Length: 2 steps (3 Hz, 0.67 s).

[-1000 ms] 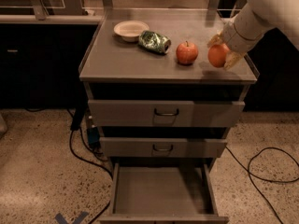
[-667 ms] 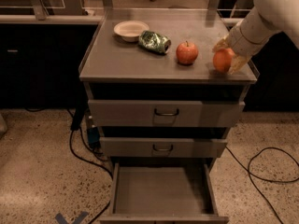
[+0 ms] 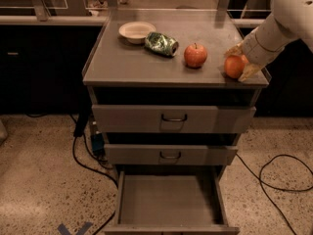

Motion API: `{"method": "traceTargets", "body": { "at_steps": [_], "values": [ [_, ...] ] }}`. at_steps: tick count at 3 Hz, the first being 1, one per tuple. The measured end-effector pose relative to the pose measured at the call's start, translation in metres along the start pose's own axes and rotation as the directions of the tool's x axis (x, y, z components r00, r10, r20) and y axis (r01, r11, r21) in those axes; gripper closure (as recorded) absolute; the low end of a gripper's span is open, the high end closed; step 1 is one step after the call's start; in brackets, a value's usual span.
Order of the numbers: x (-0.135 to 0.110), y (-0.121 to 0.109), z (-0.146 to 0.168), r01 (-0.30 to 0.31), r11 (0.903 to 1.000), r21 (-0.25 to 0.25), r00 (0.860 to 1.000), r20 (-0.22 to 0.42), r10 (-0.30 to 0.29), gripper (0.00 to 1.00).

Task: Pick orange from bottom drawer and place on counter

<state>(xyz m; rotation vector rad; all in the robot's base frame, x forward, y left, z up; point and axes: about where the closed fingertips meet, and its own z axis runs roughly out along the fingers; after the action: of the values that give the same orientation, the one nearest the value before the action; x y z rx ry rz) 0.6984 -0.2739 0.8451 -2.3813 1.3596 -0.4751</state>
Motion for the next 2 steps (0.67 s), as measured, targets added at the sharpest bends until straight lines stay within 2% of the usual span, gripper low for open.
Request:
{"method": "traceTargets", "body": {
  "at_steps": [1, 2],
  "values": [
    [0.0035, -0.0208, 0.0178, 0.017, 0.9998, -0.008, 1.0, 0.01, -0.017, 1.0],
    [0.0035, -0.0208, 0.0179, 0.017, 0.9998, -0.008, 1.0, 0.01, -0.017, 1.0]
  ]
}}
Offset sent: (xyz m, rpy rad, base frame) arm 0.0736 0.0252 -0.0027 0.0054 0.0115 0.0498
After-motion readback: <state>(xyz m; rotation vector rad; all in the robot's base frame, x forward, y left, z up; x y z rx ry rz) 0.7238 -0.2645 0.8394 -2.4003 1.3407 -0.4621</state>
